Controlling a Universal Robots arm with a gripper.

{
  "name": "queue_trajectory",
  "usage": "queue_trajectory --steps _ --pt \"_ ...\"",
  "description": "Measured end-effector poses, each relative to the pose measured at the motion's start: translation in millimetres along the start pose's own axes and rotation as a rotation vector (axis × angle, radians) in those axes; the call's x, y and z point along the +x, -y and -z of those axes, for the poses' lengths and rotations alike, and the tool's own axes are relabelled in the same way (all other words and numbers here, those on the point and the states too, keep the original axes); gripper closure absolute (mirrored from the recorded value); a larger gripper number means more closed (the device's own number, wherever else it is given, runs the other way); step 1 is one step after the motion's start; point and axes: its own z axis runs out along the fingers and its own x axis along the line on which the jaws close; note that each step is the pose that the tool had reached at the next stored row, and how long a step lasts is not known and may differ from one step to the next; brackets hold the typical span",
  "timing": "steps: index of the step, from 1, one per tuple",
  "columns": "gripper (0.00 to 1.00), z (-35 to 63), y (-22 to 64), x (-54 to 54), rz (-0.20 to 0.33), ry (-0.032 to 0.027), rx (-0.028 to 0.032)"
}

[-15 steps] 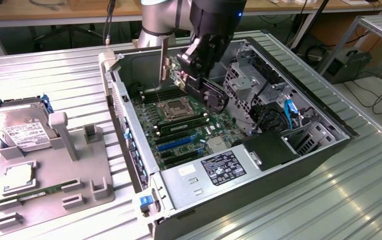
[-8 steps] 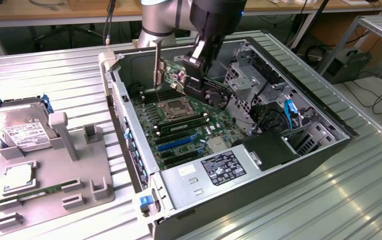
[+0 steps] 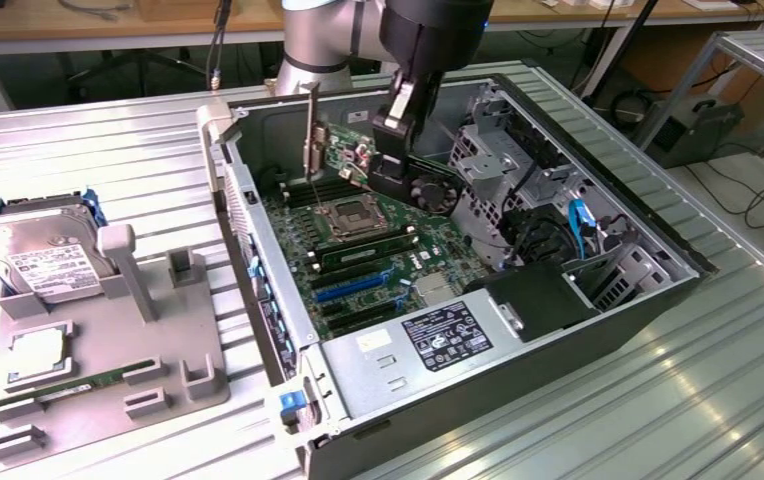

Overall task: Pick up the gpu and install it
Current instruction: 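Insert the gpu into the slot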

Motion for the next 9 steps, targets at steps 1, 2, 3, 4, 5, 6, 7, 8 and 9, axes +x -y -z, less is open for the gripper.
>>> queue_trajectory --steps 1,2,3,4,5,6,7,8,9 --pt "0.74 0.0 0.0 0.0 0.003 0.0 -0.0001" --pt "0.74 0.0 0.0 0.0 0.007 -0.0001 -0.0003" --pt "0.74 0.0 0.0 0.0 0.011 -0.0002 -0.0003" --pt "0.74 0.0 0.0 0.0 0.015 -0.0003 -0.0004" --pt "0.74 0.0 0.0 0.0 0.019 -0.0004 -0.0005" --pt "0.74 0.0 0.0 0.0 0.022 -0.0004 -0.0006" --pt "0.74 0.0 0.0 0.0 0.026 -0.0005 -0.0007" --pt "0.74 0.0 0.0 0.0 0.031 -0.0006 -0.0008" --pt "0.74 0.0 0.0 0.0 0.035 -0.0007 -0.001"
